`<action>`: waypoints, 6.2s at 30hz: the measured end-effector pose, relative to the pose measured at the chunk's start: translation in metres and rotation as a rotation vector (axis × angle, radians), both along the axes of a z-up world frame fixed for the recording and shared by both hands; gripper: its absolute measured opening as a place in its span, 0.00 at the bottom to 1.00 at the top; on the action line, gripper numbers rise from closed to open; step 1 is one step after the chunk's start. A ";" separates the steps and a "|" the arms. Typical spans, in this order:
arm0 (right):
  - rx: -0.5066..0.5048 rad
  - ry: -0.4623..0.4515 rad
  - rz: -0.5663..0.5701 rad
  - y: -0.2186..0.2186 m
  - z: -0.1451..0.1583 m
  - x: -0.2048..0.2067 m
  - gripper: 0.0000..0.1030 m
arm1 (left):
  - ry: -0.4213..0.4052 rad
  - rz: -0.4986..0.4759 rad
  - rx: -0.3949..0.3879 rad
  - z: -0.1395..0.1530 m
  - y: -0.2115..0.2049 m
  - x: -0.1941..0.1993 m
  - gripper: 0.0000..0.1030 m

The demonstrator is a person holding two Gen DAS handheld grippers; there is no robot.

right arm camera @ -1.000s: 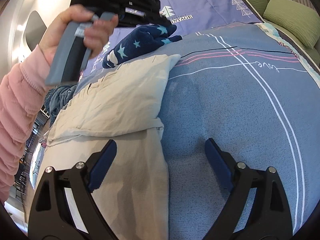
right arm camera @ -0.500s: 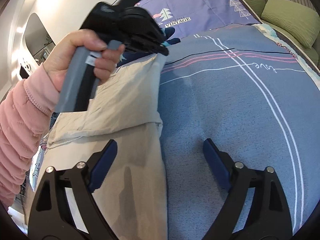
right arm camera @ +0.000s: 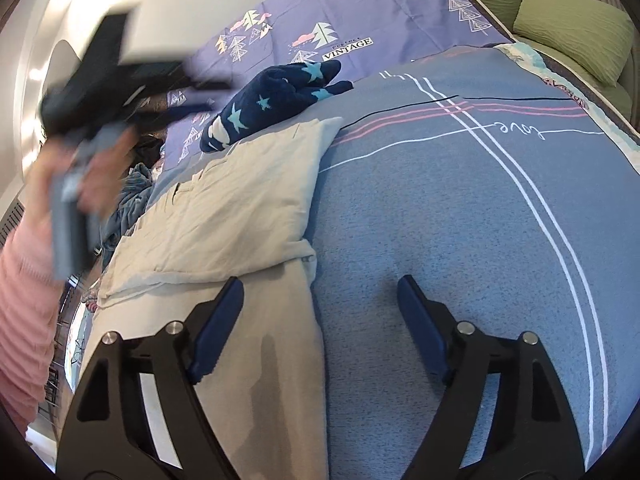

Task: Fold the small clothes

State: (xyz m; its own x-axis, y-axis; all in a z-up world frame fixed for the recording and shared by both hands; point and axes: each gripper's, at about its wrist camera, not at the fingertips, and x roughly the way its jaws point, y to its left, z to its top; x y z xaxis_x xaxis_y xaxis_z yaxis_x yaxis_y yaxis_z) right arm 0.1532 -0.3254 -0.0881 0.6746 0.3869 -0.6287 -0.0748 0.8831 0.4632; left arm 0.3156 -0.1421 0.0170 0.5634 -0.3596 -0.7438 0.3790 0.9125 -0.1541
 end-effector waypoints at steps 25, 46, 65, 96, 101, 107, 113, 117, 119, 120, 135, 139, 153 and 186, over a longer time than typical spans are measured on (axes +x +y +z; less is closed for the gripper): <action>-0.401 -0.132 0.479 0.327 0.127 0.098 0.52 | 0.061 0.353 -0.462 -0.105 0.348 -0.150 0.58; -0.541 0.134 0.564 0.533 0.039 0.197 0.03 | 0.090 0.349 -0.386 -0.113 0.361 -0.169 0.09; -0.403 -0.114 0.249 0.235 0.090 0.057 0.58 | 0.066 0.316 -0.381 -0.110 0.359 -0.171 0.40; 0.033 0.050 0.085 -0.024 0.004 -0.264 0.44 | 0.106 0.261 -0.173 -0.093 0.312 -0.381 0.68; 0.138 0.074 0.144 -0.030 -0.004 -0.295 0.44 | 0.102 0.257 -0.162 -0.096 0.311 -0.409 0.62; 0.312 0.125 0.210 -0.027 -0.016 -0.281 0.06 | 0.100 0.265 -0.223 -0.100 0.324 -0.438 0.60; 0.453 0.062 0.124 -0.047 0.007 -0.286 0.06 | 0.101 0.270 -0.252 -0.102 0.326 -0.451 0.60; 0.397 0.086 0.133 -0.039 0.008 -0.287 0.06 | 0.125 0.225 -0.320 -0.105 0.330 -0.457 0.60; 0.390 0.104 0.124 -0.036 0.004 -0.283 0.06 | 0.140 0.210 -0.322 -0.108 0.330 -0.460 0.59; 0.395 0.115 0.113 -0.036 0.000 -0.282 0.06 | 0.145 0.205 -0.313 -0.110 0.330 -0.464 0.52; 0.404 -0.012 0.115 -0.036 0.043 -0.274 0.06 | -0.112 0.258 -0.479 -0.026 0.345 -0.468 0.02; 0.404 -0.091 0.129 -0.037 0.070 -0.259 0.06 | -0.169 0.266 -0.527 -0.006 0.345 -0.445 0.02; 0.323 -0.201 0.140 -0.013 0.129 -0.181 0.07 | -0.172 0.300 -0.509 0.021 0.349 -0.378 0.02; 0.168 0.009 0.005 0.030 0.085 0.186 0.07 | 0.015 0.420 -0.432 -0.015 0.353 -0.043 0.02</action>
State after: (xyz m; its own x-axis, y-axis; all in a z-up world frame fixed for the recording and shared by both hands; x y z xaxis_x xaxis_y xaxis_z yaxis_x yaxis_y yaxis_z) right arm 0.3392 -0.2954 -0.0035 0.6669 0.4902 -0.5611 -0.0740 0.7930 0.6048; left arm 0.2725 0.2110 0.0016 0.7135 -0.3799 -0.5887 -0.0053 0.8373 -0.5467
